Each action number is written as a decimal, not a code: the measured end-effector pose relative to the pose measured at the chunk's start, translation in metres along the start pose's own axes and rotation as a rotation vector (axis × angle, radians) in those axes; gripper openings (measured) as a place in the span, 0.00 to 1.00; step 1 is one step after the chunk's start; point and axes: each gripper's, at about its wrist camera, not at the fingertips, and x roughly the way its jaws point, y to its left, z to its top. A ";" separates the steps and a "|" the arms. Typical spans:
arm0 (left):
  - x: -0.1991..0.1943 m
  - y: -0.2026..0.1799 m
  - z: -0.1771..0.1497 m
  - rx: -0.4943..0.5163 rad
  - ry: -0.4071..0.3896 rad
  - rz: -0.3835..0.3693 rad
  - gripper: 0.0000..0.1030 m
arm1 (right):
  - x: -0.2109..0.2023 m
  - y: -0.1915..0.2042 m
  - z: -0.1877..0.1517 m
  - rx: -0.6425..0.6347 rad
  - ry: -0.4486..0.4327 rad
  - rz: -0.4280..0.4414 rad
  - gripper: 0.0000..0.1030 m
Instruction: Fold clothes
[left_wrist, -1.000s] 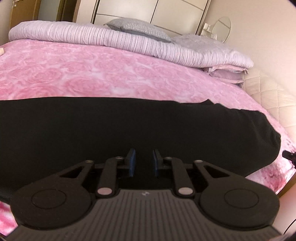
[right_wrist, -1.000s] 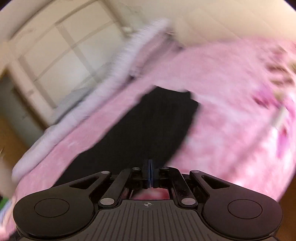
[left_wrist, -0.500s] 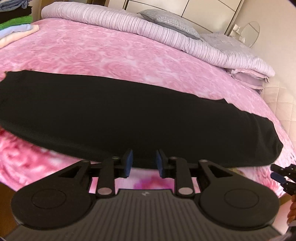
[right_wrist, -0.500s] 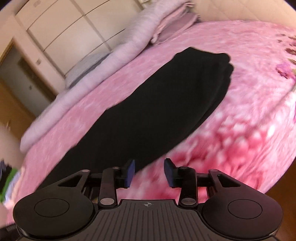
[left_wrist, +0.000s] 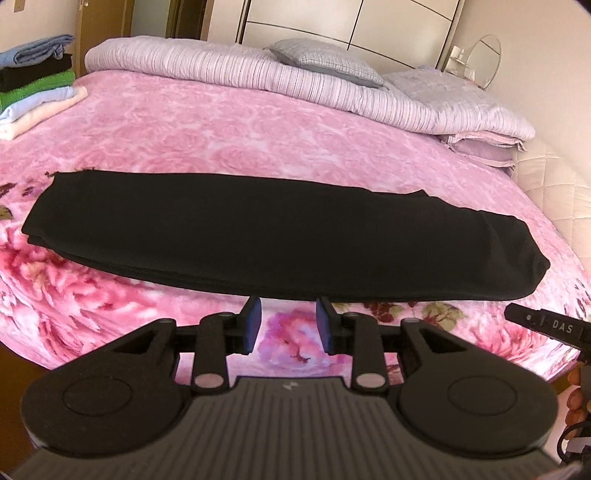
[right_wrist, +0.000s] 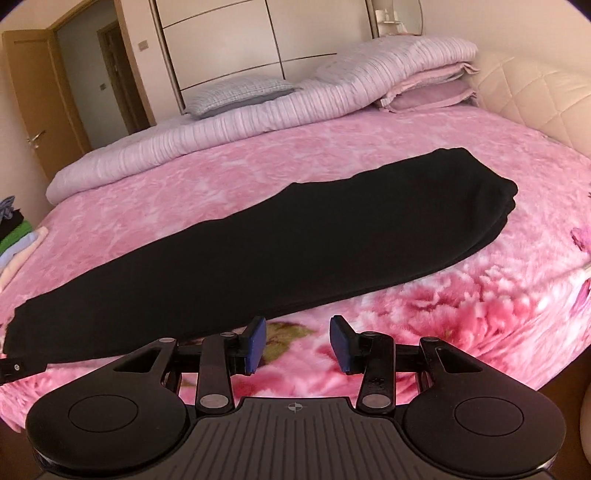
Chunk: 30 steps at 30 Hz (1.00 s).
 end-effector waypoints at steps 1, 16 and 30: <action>-0.002 -0.001 0.000 0.004 -0.002 0.001 0.26 | -0.001 -0.001 0.000 0.001 0.000 0.003 0.41; 0.102 -0.066 0.072 0.141 0.064 -0.149 0.26 | 0.066 -0.070 0.071 -0.023 0.076 -0.059 0.41; 0.294 -0.156 0.179 0.287 0.159 -0.472 0.23 | 0.212 -0.137 0.182 -0.230 0.032 -0.059 0.41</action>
